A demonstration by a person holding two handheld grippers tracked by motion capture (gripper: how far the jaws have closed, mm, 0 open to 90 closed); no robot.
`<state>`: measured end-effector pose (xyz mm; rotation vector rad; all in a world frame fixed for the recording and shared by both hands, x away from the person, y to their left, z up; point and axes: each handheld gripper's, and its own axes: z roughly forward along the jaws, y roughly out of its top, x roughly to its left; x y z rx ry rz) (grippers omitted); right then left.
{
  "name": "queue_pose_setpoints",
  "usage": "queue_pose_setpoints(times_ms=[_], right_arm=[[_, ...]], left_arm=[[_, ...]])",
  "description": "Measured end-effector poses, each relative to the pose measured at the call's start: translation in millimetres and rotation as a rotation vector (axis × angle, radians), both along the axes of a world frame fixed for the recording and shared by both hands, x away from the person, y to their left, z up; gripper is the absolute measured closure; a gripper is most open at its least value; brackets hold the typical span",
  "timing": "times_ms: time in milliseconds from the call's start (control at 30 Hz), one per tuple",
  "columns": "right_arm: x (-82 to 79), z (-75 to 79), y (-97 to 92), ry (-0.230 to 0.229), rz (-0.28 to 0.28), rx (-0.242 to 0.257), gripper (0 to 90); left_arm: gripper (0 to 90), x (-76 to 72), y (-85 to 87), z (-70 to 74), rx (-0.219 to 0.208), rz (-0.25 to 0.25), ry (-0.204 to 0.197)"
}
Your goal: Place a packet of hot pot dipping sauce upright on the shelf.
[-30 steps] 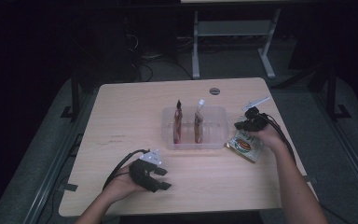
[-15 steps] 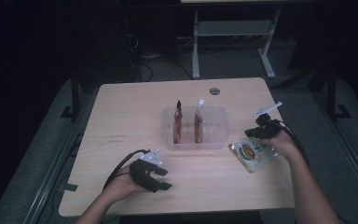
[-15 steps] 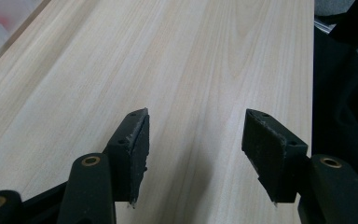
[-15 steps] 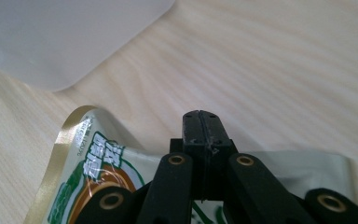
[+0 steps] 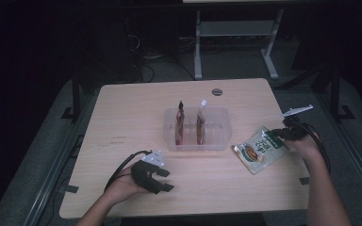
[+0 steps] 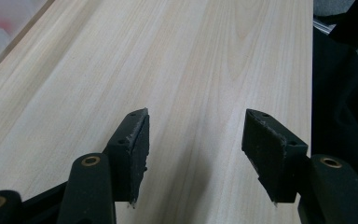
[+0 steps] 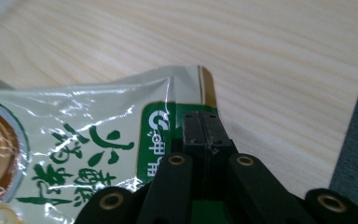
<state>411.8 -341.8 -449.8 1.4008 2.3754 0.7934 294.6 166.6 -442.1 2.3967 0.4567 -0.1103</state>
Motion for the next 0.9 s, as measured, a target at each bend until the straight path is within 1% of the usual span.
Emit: queue_pose_setpoints(times_ms=[67,200,367,500,567,700,833,900], right_arm=[[1.7,-3.2,1.7,-0.004,0.008,-0.034,90.0],[2.4,-4.7,0.9,0.002,0.003,-0.050,90.0],[2.1,-6.8,0.2,0.015,0.000,-0.044,90.0],[2.1,-8.2,0.3,0.017,0.019,-0.045,90.0],[1.5,-8.1,1.2,0.026,0.023,-0.037,90.0],[-1.7,-7.6,6.9,0.037,0.060,-0.029,90.0],[-5.6,-6.7,17.3,0.050,0.112,-0.026,90.0],[-8.4,-6.2,22.9,0.056,0.143,-0.033,90.0]], left_arm=[[41.0,-0.1,0.7,0.0,-0.003,0.003,0.001],[41.0,-0.3,2.1,-0.2,-0.002,0.003,0.001],[41.0,-0.3,1.4,-0.5,-0.002,0.005,0.003],[41.0,0.0,0.4,-1.0,0.000,-0.002,0.003],[41.0,-0.2,0.0,-1.0,-0.001,0.000,0.003],[41.0,-0.3,0.7,-0.2,-0.003,0.003,0.002],[41.0,-0.8,1.0,1.0,-0.006,0.006,-0.003],[40.9,-1.7,0.6,0.9,-0.009,0.004,-0.005]])
